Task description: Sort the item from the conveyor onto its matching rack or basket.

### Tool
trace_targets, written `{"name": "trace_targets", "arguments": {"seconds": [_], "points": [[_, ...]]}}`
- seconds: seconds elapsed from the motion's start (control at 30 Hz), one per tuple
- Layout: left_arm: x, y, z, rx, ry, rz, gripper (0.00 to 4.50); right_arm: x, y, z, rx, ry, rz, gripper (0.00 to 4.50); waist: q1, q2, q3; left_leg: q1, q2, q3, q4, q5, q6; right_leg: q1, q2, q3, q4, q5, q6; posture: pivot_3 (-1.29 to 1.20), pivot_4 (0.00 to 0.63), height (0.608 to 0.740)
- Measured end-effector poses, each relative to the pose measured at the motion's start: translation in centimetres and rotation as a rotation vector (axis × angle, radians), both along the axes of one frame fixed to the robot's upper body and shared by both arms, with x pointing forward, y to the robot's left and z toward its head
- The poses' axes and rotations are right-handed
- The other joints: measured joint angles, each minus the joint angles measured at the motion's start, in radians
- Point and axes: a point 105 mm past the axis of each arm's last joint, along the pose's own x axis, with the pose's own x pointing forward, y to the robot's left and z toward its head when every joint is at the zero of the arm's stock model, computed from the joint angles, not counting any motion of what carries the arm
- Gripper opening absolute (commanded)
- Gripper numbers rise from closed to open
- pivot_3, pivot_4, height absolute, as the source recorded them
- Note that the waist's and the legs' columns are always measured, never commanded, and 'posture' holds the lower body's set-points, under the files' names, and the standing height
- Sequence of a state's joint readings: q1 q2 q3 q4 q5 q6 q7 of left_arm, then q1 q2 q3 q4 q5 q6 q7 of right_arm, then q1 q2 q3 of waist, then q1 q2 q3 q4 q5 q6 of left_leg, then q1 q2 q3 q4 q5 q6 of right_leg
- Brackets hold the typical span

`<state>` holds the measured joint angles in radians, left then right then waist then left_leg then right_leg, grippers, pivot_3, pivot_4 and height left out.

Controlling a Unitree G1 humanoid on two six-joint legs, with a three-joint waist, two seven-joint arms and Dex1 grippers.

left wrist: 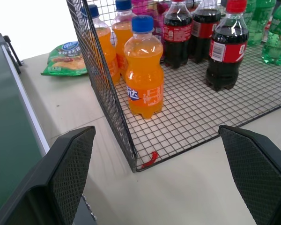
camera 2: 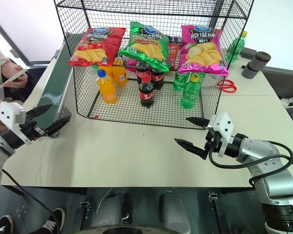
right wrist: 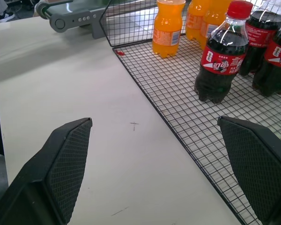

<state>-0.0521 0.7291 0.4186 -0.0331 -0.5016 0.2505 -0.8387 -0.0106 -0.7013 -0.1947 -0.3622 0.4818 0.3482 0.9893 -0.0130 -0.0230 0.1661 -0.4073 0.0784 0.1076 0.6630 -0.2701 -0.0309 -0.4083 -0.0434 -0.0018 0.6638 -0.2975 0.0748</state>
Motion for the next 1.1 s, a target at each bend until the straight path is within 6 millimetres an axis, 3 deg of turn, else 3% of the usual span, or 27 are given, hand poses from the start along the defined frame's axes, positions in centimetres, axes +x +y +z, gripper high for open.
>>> {"name": "trace_targets", "arguments": {"seconds": [1.1], "points": [[-0.28, 0.18, -0.83, -0.015, 0.024, -0.029, 4.50, 0.49, 0.22, -0.17, -0.027, -0.017, 0.008, 4.48, 0.000, 0.000, 0.000, 0.000, 0.000, 0.000, 0.000, 0.000, 0.000, 0.000, 0.000, 0.000, 0.001, 0.000, 0.000, 0.00, 0.150, 0.740]]}}
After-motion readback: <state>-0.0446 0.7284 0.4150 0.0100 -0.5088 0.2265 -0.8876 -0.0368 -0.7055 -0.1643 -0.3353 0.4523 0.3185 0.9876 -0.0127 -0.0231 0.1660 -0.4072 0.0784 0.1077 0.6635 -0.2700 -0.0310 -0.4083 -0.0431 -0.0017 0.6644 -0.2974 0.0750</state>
